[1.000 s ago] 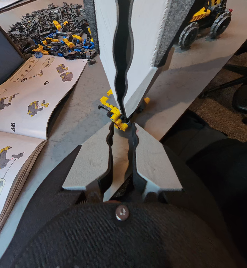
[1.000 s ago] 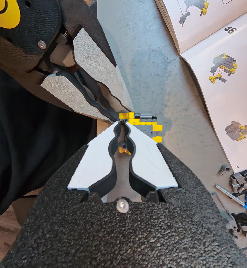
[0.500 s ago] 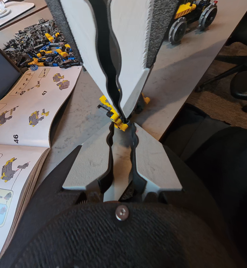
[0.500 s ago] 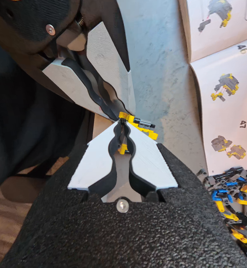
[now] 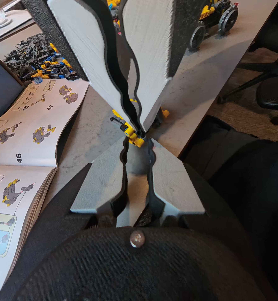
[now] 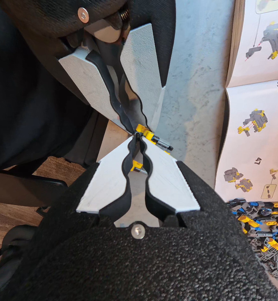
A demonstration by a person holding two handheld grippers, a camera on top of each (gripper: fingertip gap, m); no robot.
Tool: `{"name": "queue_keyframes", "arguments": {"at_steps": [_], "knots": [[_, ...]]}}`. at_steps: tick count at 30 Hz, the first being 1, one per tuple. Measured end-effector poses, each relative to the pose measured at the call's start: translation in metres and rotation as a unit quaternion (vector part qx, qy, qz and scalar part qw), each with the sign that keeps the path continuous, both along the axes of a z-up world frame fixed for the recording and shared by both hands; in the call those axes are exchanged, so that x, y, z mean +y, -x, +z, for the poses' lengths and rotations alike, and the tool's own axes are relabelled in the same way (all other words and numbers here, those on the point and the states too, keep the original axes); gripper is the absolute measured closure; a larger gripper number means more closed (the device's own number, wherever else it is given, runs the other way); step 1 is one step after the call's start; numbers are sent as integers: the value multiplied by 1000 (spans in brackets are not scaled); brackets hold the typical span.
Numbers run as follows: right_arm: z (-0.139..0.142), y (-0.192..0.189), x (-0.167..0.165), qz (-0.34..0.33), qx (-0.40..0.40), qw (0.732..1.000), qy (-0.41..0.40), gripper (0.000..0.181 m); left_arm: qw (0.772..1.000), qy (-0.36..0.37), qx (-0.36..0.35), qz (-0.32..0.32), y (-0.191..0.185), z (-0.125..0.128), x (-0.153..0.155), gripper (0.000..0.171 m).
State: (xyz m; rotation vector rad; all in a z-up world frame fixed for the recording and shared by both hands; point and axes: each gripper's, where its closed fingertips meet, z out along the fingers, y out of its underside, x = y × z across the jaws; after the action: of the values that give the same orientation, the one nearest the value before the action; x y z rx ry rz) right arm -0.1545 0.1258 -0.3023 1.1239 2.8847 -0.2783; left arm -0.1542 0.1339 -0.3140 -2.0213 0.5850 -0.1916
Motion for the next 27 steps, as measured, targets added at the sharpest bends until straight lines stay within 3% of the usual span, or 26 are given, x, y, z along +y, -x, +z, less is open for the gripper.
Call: {"name": "queue_keyframes", "arguments": {"at_steps": [7,9,14,17,21,25,27], "knots": [[-6,-2,-4,27,1,999,-20,179,999,-16,44,3,-2,-3,-2,151],[-11,-7,-1,35,0,999,-38,179,1000,-27,16,2,-2,2,-4,162],[-18,-17,1,32,19,998,-50,179,998,1,-66,-23,4,7,-14,154],[5,-18,5,-30,64,997,-13,179,997,14,-67,-39,14,18,-17,143],[40,-29,13,-147,139,977,63,179,993,2,18,-114,12,32,1,130],[45,-55,26,-273,183,937,114,179,977,52,64,-197,1,14,33,126],[35,-68,29,-333,191,912,141,179,962,134,49,-234,-6,-5,31,127]]}}
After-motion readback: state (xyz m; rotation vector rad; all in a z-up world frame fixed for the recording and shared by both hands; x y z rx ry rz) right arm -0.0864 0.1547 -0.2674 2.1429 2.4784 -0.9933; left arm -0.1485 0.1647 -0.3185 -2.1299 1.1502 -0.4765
